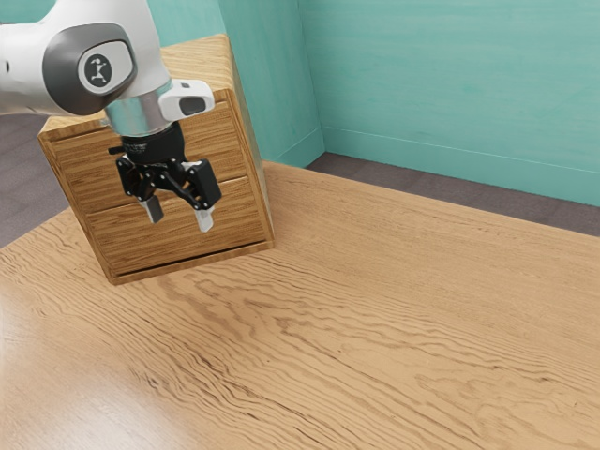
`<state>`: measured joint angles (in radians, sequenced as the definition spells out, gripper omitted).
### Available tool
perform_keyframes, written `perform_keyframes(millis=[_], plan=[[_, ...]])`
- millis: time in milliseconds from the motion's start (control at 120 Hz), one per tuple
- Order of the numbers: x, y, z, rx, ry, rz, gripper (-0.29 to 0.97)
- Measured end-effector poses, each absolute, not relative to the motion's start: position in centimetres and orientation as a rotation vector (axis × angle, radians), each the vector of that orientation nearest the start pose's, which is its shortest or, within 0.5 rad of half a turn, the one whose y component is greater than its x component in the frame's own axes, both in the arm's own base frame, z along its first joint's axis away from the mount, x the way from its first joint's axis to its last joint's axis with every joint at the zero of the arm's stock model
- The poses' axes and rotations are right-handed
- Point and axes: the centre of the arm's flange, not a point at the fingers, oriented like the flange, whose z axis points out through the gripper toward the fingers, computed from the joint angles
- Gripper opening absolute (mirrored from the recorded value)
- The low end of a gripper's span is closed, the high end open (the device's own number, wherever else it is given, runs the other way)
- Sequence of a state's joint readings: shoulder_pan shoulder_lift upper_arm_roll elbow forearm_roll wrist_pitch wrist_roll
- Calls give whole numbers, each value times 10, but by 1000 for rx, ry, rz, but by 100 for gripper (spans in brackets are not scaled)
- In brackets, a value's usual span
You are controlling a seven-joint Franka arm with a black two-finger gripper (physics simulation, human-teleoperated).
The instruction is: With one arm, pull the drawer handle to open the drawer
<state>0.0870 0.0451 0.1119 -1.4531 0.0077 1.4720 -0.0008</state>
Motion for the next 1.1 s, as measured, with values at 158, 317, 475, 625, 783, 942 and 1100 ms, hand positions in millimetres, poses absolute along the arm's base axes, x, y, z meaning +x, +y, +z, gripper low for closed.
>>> perform_keyframes(millis=[158,317,475,625,783,942,1100], plan=[[544,111,656,-3123,-322,13,68],[501,98,741,-3118,-296,-250,68],[515,110,721,-3061,-314,-181,68],[524,127,706,-3006,-336,-136,68],[513,136,680,-2920,-265,-146,68],[488,124,657,-2754,-4,-288,68],[492,157,659,-2613,106,-347,68]])
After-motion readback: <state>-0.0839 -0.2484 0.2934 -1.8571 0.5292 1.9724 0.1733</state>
